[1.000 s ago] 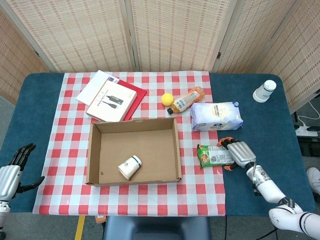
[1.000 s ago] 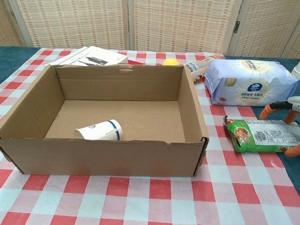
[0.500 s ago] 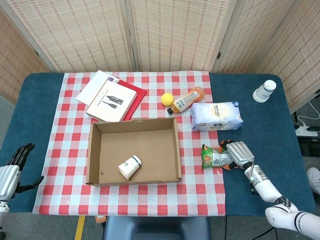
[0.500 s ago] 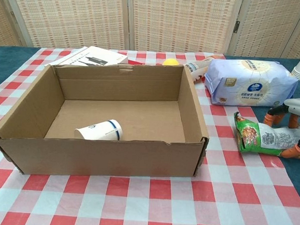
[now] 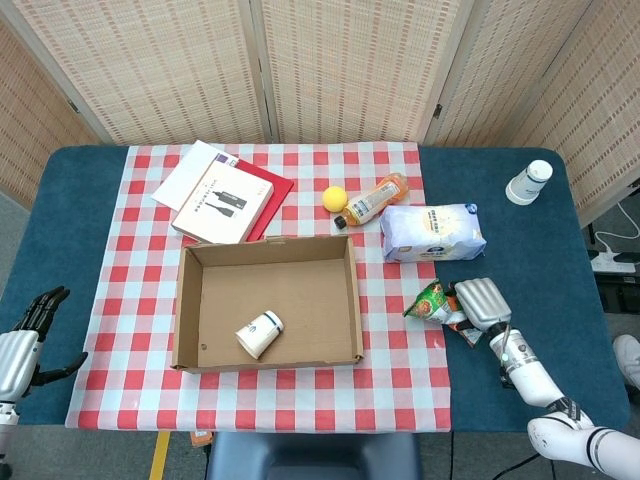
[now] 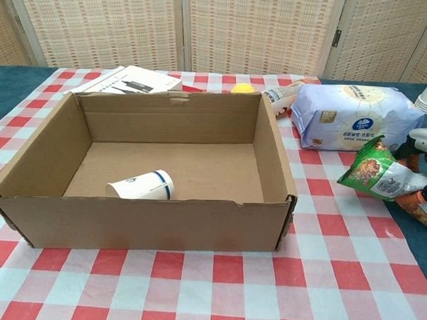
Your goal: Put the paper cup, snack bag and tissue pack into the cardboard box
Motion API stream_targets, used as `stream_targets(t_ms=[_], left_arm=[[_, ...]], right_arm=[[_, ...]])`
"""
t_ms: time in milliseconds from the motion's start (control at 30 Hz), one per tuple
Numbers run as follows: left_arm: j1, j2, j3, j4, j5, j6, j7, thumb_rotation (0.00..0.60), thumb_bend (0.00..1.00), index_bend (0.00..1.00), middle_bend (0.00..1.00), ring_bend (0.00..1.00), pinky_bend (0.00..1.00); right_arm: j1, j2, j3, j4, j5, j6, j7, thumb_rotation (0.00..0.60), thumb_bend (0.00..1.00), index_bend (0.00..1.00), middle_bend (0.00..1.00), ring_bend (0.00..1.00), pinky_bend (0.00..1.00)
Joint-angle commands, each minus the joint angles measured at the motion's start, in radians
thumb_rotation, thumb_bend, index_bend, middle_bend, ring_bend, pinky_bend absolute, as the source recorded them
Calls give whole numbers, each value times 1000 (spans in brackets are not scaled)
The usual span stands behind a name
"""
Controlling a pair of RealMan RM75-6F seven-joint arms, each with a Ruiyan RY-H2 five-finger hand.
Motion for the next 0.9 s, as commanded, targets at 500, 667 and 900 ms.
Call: stream_targets(t_ms=[500, 667, 900], left_arm=[[1, 3, -1, -2, 2, 3, -6, 600, 229, 55, 15, 0, 229], [0, 2, -1, -3, 3, 3, -2, 600, 229, 55, 14, 0, 229], [-2, 0, -2, 2, -3, -5, -6, 600, 229, 55, 15, 0, 229]], right_arm=[[30, 183, 119, -336, -47, 151, -139, 600, 291, 821, 556, 564, 758], [108, 218, 208, -497, -20, 137, -263, 600, 291, 822, 557, 566, 759], [278, 113, 299, -578, 93, 54, -450, 600, 291, 829, 561, 568, 760]])
